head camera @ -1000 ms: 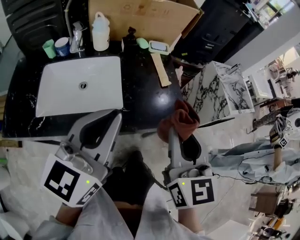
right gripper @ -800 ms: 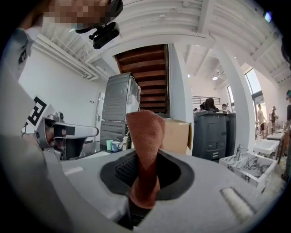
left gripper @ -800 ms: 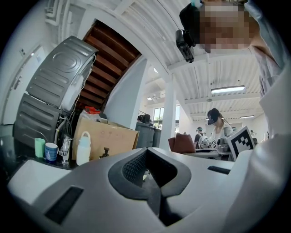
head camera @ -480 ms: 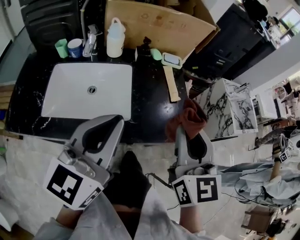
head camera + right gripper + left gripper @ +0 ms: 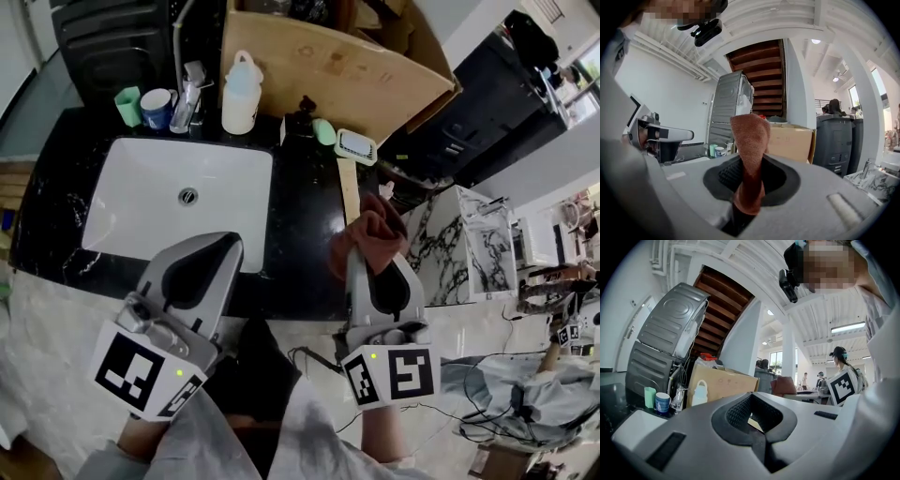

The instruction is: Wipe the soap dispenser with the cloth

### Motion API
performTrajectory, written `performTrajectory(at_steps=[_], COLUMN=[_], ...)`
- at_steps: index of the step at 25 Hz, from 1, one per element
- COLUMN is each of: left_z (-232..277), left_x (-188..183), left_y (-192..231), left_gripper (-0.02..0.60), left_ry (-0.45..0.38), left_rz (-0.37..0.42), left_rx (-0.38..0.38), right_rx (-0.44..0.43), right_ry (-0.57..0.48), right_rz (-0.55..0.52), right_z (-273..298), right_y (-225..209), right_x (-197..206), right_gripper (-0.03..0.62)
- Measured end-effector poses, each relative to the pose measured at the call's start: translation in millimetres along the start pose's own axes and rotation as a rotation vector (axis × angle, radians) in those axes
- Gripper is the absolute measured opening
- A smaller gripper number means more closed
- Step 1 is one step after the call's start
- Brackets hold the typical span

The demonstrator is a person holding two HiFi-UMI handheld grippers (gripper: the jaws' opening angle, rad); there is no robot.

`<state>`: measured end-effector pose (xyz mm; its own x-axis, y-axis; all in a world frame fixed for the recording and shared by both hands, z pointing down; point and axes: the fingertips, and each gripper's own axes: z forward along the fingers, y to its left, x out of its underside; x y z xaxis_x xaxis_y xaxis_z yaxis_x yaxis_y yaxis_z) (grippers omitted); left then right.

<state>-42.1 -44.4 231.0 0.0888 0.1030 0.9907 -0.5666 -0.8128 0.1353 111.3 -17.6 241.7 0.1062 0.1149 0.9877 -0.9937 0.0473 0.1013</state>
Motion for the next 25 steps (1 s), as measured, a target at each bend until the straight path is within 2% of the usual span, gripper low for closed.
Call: performTrajectory(at_steps=[7,25], left_z=[27.4,72.0], left_x=[-0.3,4.2], left_y=[27.0,58.6], left_gripper=[0.003,0.003], left_ry=[0.004,0.04], left_rz=[-0.011,-0.014], left_rx=[-0.059,-0.143], right_rx=[-0.046,-0.062], right_ry=[0.011,0.064], right_rz=[-0.02,-0.062], right_z=[51.6,176.1], right_y=[-13.7,-68.2], right_x=[-0.3,15.9], right_gripper=[0.075,0.075])
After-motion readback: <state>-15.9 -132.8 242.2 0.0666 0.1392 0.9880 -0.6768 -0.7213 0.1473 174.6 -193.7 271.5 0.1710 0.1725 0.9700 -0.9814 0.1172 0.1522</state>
